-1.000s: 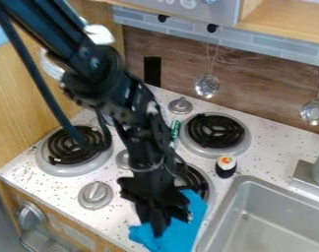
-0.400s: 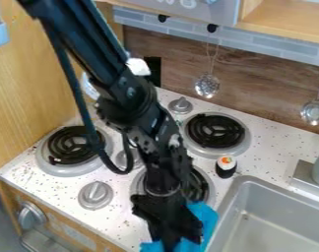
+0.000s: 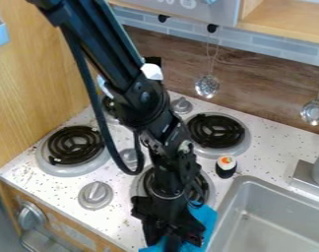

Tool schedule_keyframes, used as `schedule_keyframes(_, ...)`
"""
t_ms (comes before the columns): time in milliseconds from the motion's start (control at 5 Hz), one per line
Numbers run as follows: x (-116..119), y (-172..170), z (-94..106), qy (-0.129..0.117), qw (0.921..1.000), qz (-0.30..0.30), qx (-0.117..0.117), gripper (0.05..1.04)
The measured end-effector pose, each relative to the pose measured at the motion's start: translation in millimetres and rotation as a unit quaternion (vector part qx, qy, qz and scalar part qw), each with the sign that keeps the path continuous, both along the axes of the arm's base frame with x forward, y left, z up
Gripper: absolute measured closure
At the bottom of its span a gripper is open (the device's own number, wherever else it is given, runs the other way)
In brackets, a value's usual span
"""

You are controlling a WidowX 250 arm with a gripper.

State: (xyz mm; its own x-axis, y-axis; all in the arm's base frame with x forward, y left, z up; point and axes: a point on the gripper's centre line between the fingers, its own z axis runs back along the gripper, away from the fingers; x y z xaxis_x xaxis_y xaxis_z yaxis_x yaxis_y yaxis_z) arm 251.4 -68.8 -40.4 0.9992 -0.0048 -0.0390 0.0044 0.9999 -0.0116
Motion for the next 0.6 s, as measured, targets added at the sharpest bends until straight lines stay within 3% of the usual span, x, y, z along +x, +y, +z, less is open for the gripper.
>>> schedule_keyframes(200,10,-2,30.6,-0.038,0.9992,-0.001,-0.008,0.197)
schedule_keyframes(400,23,2,78.7,-0.076,0.9961,0.008,-0.043,0.073)
schedule_keyframes(600,27,23,123.6,-0.113,0.9903,0.027,-0.077,0.077)
